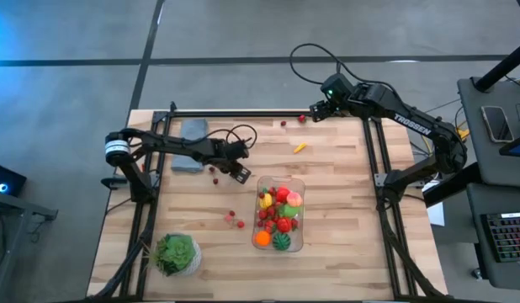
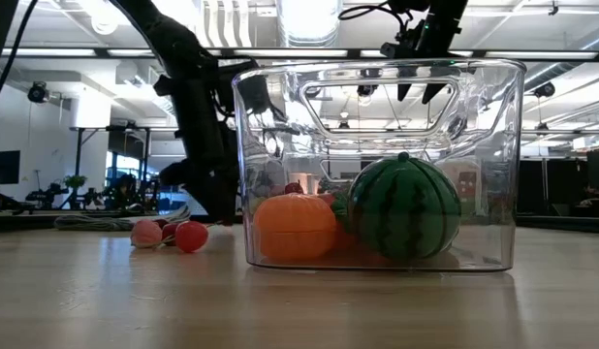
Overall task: Pick and placing Produce into tupperware
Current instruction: Put the cherry into the transparent bin
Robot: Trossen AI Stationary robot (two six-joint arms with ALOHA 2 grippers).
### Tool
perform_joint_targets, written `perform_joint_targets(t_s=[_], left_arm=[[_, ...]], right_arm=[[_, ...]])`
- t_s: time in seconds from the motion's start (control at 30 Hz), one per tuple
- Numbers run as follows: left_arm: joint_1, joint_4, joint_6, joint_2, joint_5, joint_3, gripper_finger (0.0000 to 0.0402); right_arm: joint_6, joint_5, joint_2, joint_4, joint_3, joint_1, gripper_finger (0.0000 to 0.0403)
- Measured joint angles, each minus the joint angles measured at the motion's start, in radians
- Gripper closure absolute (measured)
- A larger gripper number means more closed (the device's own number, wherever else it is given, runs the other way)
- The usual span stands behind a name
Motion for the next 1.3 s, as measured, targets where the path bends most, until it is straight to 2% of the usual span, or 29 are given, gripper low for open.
perform_joint_targets(t_s=[0.17,0.27,0.37,0.5,0.6,0.7,0.87,1.13,1.3], left_arm=[[0.000,0.054,0.172,-0.066,0.002,0.027,0.0316],[0.000,0.086,0.288,-0.127,0.019,0.051,0.0316],[0.001,0.161,0.453,-0.190,0.130,0.062,0.0316],[-0.005,0.236,0.627,-0.225,0.212,0.067,0.0316],[-0.004,0.292,0.655,-0.206,0.338,0.066,0.0316],[-0.020,0.315,0.681,-0.171,0.397,0.067,0.0316],[-0.072,0.307,0.717,-0.126,0.419,0.066,0.0316],[-0.155,0.314,0.834,-0.137,0.406,0.072,0.0316],[-0.202,0.443,0.834,-0.129,0.308,0.071,0.0315]], right_arm=[[0.001,-0.004,0.000,0.000,0.000,0.000,0.0138],[0.051,-0.044,0.000,0.000,0.000,-0.002,0.0136],[0.106,-0.087,0.000,0.000,0.000,-0.013,0.0136],[0.119,-0.100,0.000,0.002,-0.001,-0.025,0.0139],[0.121,-0.100,0.001,0.008,-0.001,-0.042,0.0139],[0.121,-0.098,0.002,0.007,-0.002,-0.063,0.0138],[0.125,-0.097,0.002,-0.001,-0.008,-0.083,0.0136],[0.182,-0.097,0.002,-0.002,-0.009,-0.067,0.0139],[0.201,-0.100,0.002,-0.005,-0.009,-0.037,0.0136]])
